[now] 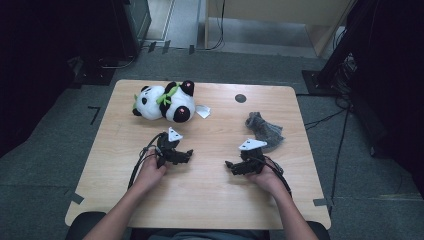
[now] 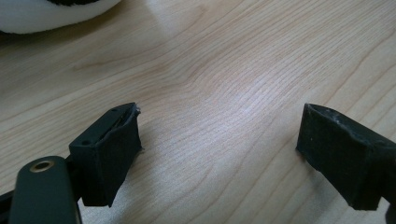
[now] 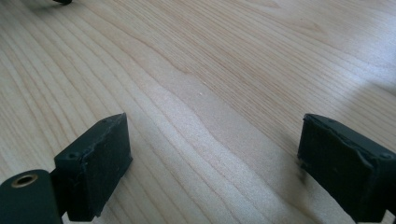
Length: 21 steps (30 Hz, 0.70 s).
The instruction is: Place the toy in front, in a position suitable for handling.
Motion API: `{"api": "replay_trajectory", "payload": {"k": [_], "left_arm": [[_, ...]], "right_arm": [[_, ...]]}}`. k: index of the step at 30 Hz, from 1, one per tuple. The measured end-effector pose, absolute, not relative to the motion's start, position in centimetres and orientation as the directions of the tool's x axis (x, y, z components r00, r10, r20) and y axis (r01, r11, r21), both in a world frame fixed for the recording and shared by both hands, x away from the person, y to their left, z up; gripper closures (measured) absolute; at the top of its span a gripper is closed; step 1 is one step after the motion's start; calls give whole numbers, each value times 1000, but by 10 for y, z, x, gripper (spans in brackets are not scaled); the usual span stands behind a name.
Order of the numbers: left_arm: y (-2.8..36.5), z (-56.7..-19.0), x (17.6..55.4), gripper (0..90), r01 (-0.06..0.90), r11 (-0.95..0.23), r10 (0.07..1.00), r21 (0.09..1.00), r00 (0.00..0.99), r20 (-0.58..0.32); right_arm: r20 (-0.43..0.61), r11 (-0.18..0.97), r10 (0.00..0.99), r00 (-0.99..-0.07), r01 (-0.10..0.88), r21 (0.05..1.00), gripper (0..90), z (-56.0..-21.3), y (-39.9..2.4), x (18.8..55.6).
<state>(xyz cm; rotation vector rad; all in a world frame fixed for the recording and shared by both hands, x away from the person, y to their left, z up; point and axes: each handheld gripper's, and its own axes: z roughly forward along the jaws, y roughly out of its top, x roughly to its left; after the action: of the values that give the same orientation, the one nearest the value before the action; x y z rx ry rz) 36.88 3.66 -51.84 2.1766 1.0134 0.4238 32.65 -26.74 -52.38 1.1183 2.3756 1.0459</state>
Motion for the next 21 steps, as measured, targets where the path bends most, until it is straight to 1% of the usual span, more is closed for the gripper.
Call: {"api": "replay_trajectory", "payload": {"k": [7, 14, 17, 21], "left_arm": [[35, -519, 367, 131, 550, -446, 779, 706, 627, 4], [35, -519, 367, 131, 548, -449, 777, 706, 630, 5], [35, -518, 366, 131, 542, -457, 768, 705, 640, 5], [35, -519, 366, 131, 539, -458, 764, 707, 646, 3]], "right_arm": [[26, 411, 784, -620, 551, 727, 77, -524, -266, 325], [26, 410, 785, -619, 551, 726, 75, -524, -266, 325], [27, 386, 812, -583, 572, 724, 55, -524, -261, 325], [27, 379, 820, -572, 578, 723, 41, -524, -258, 327]]}}
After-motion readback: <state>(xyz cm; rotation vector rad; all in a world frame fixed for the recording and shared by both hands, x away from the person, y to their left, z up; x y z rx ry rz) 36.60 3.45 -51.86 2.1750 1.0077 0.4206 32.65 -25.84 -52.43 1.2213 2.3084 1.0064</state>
